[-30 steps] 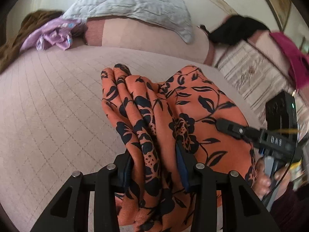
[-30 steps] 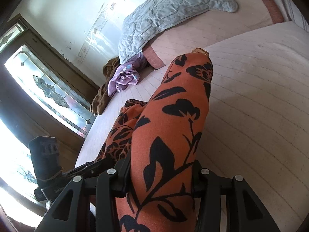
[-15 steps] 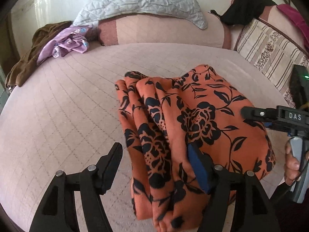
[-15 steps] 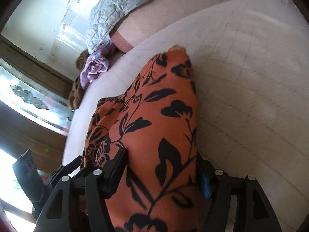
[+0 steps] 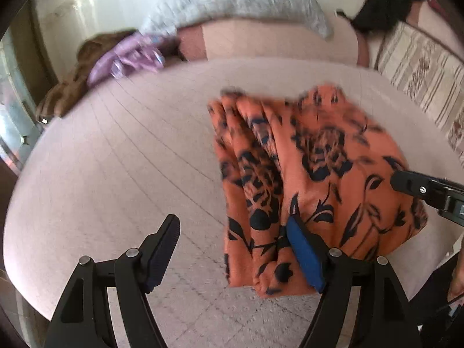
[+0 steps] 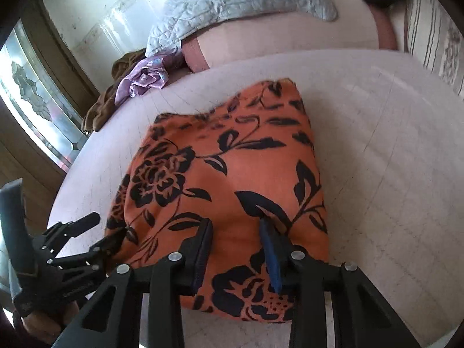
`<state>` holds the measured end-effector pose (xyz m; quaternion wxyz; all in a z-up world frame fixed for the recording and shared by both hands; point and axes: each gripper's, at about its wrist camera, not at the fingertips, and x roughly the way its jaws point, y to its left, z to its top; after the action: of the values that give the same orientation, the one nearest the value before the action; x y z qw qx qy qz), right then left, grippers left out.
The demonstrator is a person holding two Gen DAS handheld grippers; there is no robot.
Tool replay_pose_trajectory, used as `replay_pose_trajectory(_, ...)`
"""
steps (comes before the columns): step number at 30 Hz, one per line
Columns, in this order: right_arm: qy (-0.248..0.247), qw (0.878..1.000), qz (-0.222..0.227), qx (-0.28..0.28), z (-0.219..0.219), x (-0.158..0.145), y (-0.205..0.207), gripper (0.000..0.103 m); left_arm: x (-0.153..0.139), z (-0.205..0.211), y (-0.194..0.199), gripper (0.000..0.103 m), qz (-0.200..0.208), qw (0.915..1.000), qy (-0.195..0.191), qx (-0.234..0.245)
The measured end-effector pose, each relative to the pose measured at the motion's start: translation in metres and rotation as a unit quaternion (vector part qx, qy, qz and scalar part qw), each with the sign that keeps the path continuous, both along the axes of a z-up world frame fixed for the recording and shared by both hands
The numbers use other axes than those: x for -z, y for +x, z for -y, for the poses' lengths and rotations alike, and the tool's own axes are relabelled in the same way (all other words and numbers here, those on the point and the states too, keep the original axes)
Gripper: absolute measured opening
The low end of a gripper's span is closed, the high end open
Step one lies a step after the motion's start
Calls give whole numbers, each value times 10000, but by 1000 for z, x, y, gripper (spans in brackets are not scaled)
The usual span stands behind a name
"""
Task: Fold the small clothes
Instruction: 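Release the blouse with the left gripper and lift both grippers away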
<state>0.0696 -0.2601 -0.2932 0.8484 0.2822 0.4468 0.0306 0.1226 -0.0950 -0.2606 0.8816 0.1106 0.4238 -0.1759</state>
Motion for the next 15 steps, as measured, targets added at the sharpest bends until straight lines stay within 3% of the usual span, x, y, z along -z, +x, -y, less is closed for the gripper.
replay_pose_trajectory(4,209,9985,496,116,5,-36,-24,40,-39,-16,-20,81,313,9990,-251,-214)
replay_pose_trajectory(6,42,9978,635,158,2,-53,-39,40,-55,-20,-29,86,461,9980,-258,-344)
replay_pose_trajectory(12,-516,9929,1045,225,-3,-105,-86,40,-106,-25,-63,87,1089,9919,-169,-637)
replay_pose_trajectory(14,-669,9905,1179,235,-3,-123,-106,54,-123,-26,-75,90,1336,9883,-120,-721)
replay_pose_trajectory(15,-735,9889,1269,242,-4,-131,-115,58,-129,-25,-79,97,1426,9870,-98,-741)
